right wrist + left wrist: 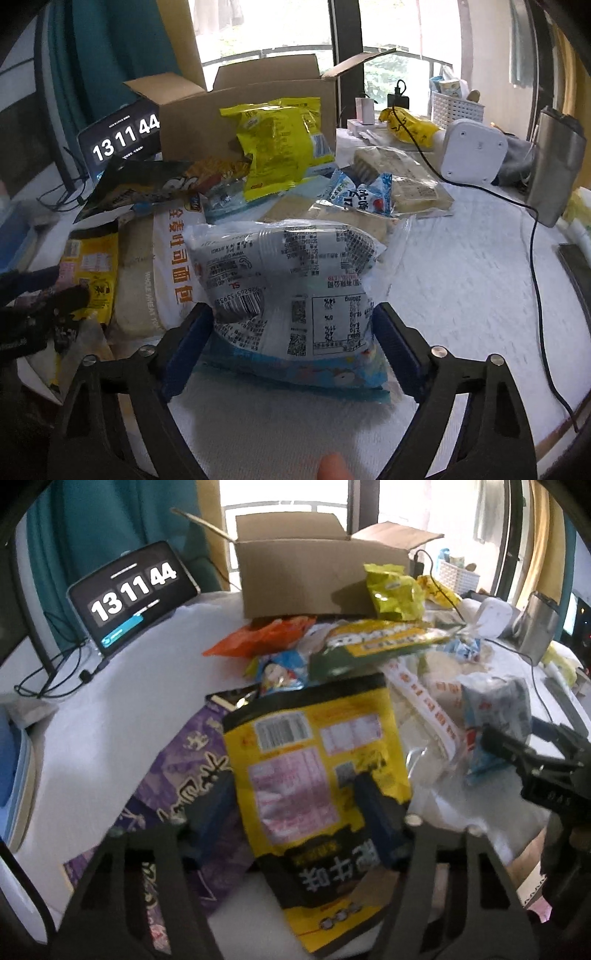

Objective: Organize snacks
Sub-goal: 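Grasp the yellow snack bag with the left gripper while the right grasps the white printed bag, then carry both bags over the cardboard box and release them inside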

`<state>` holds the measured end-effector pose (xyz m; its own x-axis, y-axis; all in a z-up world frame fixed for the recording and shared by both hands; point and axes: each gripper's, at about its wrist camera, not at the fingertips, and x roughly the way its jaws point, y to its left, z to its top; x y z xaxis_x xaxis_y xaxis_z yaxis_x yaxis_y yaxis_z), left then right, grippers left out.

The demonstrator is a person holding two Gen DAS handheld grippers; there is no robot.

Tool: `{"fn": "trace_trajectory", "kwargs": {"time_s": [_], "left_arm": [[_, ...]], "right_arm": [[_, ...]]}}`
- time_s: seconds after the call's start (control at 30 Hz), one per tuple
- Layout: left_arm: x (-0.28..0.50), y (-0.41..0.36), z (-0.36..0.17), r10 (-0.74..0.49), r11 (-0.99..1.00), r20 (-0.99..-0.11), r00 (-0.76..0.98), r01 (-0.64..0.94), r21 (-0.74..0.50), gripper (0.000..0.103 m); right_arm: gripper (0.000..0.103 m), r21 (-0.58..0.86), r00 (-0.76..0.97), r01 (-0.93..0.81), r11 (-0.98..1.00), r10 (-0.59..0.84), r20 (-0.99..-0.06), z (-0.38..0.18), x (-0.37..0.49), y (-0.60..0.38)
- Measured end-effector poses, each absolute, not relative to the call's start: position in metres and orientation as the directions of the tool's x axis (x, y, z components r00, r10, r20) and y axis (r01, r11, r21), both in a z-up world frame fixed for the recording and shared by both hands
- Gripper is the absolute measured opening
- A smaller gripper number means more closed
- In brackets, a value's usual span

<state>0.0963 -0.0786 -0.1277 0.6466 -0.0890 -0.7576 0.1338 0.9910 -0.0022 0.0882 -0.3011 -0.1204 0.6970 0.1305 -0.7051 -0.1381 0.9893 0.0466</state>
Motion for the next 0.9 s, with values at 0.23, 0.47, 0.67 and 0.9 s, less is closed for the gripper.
{"fn": "trace_trajectory", "kwargs": {"time_s": [0.23, 0.47, 0.67, 0.9], "left_arm": [[0.112, -0.099, -0.127, -0.127, 0.980, -0.795, 0.593, 0.198, -0.008, 0.043], [0.114, -0.111, -0.124, -0.189, 0.964, -0.808, 0.559, 0.263, -0.044, 0.020], [0.108, -0.116, -0.106, -0.227, 0.953, -0.775, 0.590, 0.300, -0.050, 0.004], [0.107, -0.100, -0.066, -0.252, 0.953, -0.704, 0.664, 0.295, -0.062, 0.004]], "right_arm": [[0.077, 0.066, 0.712, -0.185, 0.980, 0.180, -0.679, -0.107, 0.093, -0.309], [0.075, 0.083, 0.767, -0.197, 0.977, 0.207, -0.607, -0.077, 0.095, -0.327], [0.075, 0.080, 0.783, -0.208, 0.975, 0.215, -0.583, -0.064, 0.108, -0.332], [0.075, 0.064, 0.811, -0.219, 0.974, 0.219, -0.542, -0.043, 0.119, -0.330]]}}
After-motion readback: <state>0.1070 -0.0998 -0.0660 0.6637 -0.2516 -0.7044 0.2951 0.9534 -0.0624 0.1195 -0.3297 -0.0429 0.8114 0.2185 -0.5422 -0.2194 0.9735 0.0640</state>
